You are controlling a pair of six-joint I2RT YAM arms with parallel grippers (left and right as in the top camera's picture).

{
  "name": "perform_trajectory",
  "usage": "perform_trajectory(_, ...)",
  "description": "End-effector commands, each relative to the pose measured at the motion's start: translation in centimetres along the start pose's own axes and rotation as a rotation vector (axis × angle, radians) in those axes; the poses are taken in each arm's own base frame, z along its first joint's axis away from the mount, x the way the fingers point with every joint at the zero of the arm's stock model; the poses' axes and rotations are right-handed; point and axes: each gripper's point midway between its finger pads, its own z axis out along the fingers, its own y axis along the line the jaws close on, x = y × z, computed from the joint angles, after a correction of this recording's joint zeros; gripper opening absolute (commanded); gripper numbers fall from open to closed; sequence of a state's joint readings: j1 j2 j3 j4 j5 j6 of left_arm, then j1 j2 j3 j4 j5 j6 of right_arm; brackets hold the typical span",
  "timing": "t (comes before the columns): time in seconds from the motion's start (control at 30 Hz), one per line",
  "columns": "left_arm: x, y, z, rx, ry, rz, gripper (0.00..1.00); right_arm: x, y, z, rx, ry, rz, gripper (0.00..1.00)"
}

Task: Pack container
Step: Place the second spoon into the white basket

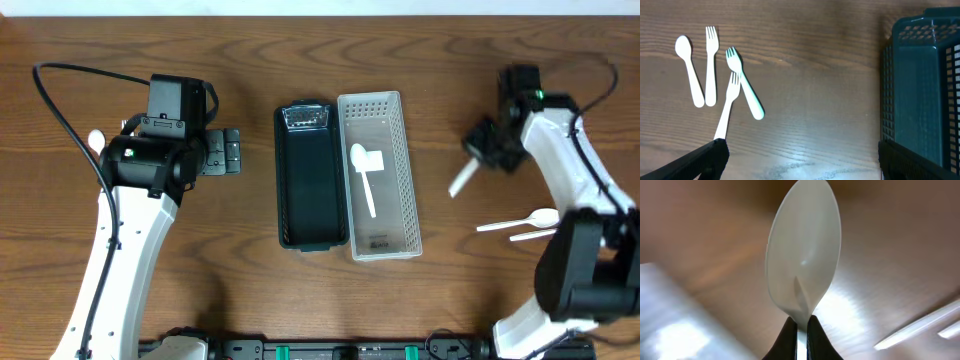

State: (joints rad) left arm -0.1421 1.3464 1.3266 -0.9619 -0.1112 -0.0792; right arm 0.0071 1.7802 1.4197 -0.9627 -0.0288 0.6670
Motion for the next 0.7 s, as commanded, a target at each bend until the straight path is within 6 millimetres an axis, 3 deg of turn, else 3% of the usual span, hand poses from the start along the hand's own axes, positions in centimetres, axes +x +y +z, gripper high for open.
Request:
perform_trajectory(0.0,-0.5,0.1,-0.4,-0.002,-0.015,-0.017,0.98,1.4,7.4,-7.5,-0.191,-0.12,-0.208,0.01)
perform_trajectory(0.07,-0.5,0.1,-0.4,-0.002,-0.015,-0.017,0.98,3.0,10.0,-9.0,-0.239,-0.14,-0.278,0.01)
perform_trajectory(0.17,-0.5,0.1,-0.4,-0.002,-0.015,-0.017,0.98,5.7,12.1,-9.0,-0.258,-0.118,-0.345,0.02)
perform_trajectory(0.23,-0.5,0.1,-0.4,-0.002,-0.015,-0.017,0.98,7.5,12.7,-7.7,-0.24,-0.082,-0.382,0.02)
perform_trajectory(0.43,-0.5,0.1,-0.4,-0.002,-0.015,-0.018,0.98,12.9,12.7,-0.7,-0.111,0.084,-0.516,0.02)
perform_trajectory(0.6,-0.5,0.1,-0.4,-0.002,-0.015,-0.018,0.98,16.0,12.4,3.7,-0.03,0.183,-0.63,0.05)
perform_trajectory(0.67,-0.5,0.1,-0.4,-0.002,-0.014,-0.017,0.98,16.5,12.3,4.5,-0.013,0.2,-0.638,0.07)
